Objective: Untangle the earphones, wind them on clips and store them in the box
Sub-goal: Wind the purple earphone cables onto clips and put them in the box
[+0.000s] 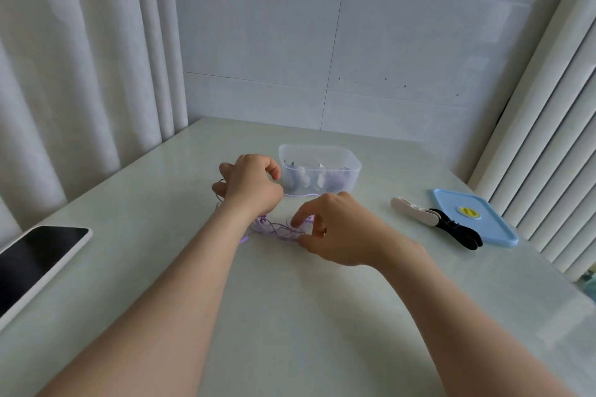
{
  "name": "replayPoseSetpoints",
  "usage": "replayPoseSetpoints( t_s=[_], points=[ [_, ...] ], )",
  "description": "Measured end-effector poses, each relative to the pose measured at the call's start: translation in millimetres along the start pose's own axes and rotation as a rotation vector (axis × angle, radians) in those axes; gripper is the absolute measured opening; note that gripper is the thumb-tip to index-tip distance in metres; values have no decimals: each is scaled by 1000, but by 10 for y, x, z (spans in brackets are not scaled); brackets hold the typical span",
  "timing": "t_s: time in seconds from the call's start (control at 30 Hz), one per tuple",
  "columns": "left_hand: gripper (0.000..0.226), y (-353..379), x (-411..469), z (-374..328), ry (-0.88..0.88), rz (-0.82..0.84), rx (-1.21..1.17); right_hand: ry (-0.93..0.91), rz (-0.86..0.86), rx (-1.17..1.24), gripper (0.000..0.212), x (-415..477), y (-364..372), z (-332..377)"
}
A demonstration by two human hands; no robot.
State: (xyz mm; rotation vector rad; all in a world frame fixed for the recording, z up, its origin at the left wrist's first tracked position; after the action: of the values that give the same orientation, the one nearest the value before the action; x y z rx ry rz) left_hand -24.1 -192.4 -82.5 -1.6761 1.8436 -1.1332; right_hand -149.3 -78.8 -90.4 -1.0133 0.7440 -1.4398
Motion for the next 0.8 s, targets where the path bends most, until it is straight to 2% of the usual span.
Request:
replayPoseSetpoints(
  t_s=[0.23,0.3,0.37,0.5,0.6,0.7,0.8],
  points=[
    [43,-43,-27,-83,201,-48,-36,51,-62,-28,14,21,-108,-147],
    [38,-36,-62,-143,252,-32,-41,89,-113,40,7,34,-165,-207],
    [31,-25,-101,-199,284,-21,42,101,-164,59,14,41,-207,-234],
    [14,48,-122,-228,313,93,185,124,-180,-100,34,46,-198,-315],
    [17,114,-151,-244,389,189,184,194,-248,-114,29,41,-255,-431],
    [5,99,-137,-236,418,161,171,241,-286,-97,28,31,-315,-493],
    [10,53,-111,-228,419,109,155,273,-280,-119,24,33,-317,-518]
  ],
)
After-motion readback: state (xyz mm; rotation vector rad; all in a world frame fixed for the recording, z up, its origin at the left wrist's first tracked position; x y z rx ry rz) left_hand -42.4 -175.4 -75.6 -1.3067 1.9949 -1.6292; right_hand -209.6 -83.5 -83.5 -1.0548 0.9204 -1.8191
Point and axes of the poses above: each hand's wrist, its own x-axis towards the middle knuckle, its own y-axis out of the palm, z = x × y, the point moved 6 cm from there along x, towards the middle knuckle, and after that the axes turned 8 degrees about x, right-handed, at the moved point
